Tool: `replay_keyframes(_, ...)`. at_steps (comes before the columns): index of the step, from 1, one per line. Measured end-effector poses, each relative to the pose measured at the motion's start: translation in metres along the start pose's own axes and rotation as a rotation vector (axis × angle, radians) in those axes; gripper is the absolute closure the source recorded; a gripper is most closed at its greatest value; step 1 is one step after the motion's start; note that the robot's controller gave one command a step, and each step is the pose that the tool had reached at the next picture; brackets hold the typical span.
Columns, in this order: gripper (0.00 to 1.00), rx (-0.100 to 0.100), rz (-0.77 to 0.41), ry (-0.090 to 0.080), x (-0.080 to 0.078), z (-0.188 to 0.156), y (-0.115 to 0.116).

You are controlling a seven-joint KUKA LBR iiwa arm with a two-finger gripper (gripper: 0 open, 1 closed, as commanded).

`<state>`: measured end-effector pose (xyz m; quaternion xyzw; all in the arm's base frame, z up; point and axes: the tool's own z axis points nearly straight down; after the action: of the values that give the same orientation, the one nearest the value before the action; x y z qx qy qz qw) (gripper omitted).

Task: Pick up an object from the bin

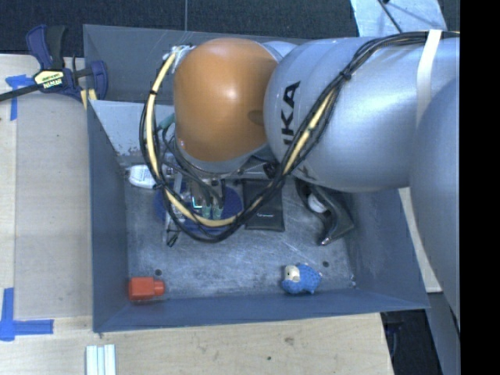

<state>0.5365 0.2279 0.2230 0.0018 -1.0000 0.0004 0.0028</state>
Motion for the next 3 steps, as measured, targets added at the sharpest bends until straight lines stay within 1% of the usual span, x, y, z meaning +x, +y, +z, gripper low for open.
replay_keyframes(1, 0.00, 0.001, -0.192, -0.006, -0.075, 0.097, -0.027)
replay_keyframes(2, 0.00, 0.000, -0.219, -0.003, -0.082, 0.155, -0.063)
replay_keyframes(3, 1.00, -0.003, -0.220, -0.014, -0.085, 0.149, -0.060)
